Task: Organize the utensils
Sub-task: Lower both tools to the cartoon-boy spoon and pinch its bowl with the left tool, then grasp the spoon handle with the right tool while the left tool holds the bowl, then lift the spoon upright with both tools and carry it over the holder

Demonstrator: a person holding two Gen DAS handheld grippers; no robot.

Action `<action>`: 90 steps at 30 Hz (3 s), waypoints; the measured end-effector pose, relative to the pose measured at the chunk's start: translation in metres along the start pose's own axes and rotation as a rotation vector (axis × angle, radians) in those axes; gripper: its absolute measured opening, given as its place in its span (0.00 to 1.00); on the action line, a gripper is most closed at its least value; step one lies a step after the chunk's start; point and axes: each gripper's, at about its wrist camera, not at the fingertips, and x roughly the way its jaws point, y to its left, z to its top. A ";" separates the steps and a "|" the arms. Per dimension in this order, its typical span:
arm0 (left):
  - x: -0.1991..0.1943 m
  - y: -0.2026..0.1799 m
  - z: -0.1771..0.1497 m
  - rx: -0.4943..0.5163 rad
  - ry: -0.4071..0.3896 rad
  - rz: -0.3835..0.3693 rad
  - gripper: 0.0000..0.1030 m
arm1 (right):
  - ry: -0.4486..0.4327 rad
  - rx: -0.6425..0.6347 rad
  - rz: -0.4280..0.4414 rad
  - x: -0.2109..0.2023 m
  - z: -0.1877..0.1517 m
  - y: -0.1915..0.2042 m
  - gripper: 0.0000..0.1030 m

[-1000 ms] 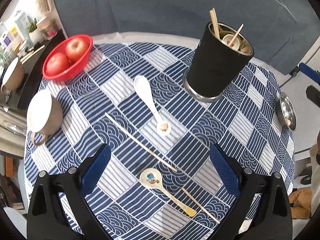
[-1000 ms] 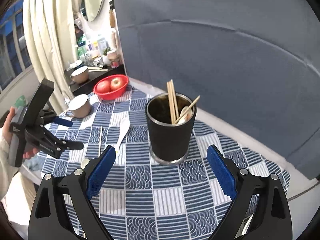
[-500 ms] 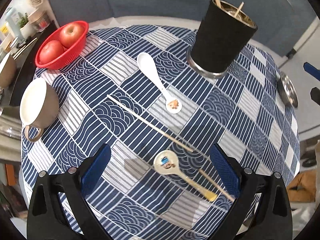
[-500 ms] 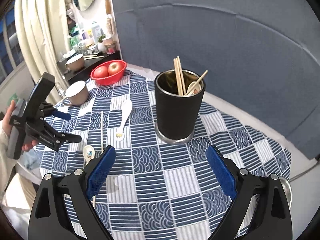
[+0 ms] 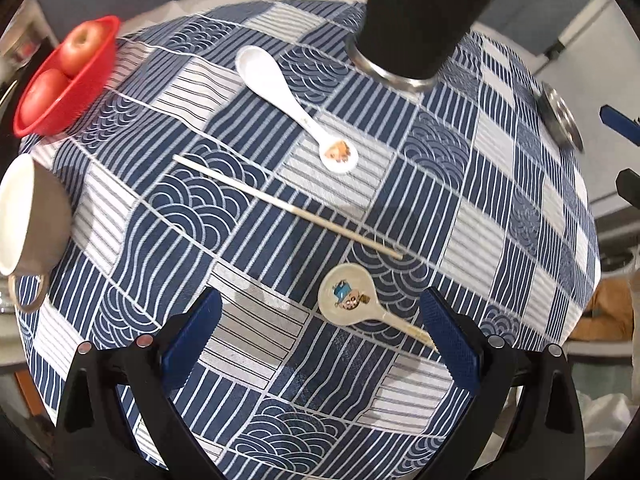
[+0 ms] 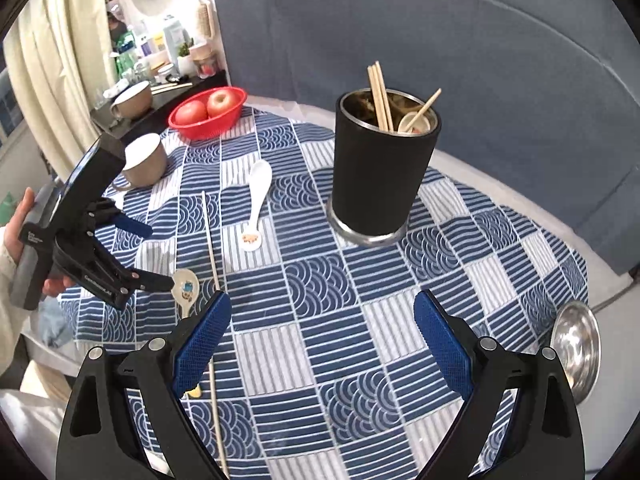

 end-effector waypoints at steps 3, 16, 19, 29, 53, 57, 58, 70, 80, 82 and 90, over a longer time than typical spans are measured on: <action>0.007 0.001 -0.003 0.011 0.021 -0.016 0.93 | 0.022 0.000 -0.005 0.005 -0.007 0.009 0.86; 0.028 -0.008 -0.004 0.102 0.070 -0.037 0.35 | 0.109 0.022 -0.013 0.029 -0.034 0.038 0.86; 0.032 -0.010 -0.007 0.130 0.077 -0.055 0.07 | 0.119 0.020 -0.004 0.035 -0.035 0.044 0.86; 0.017 -0.002 -0.020 0.101 0.035 -0.105 0.05 | 0.192 -0.061 0.124 0.061 -0.049 0.099 0.86; -0.010 0.016 -0.028 0.101 0.004 -0.116 0.20 | 0.293 -0.085 0.219 0.090 -0.052 0.154 0.09; 0.005 0.023 -0.034 0.051 0.045 -0.137 0.49 | 0.290 -0.080 0.227 0.090 -0.049 0.148 0.09; 0.010 0.025 -0.035 0.032 0.062 -0.142 0.50 | 0.290 -0.080 0.227 0.091 -0.049 0.150 0.09; 0.036 0.012 -0.025 0.055 0.109 -0.160 0.38 | 0.304 -0.084 0.209 0.101 -0.060 0.159 0.09; 0.031 0.013 -0.023 0.057 0.095 -0.203 0.07 | 0.320 -0.072 0.203 0.102 -0.070 0.157 0.09; 0.027 0.011 -0.023 0.065 0.085 -0.203 0.07 | 0.317 -0.089 0.196 0.100 -0.070 0.158 0.09; 0.000 0.021 -0.015 0.056 0.015 -0.214 0.07 | 0.263 -0.098 0.184 0.086 -0.053 0.149 0.09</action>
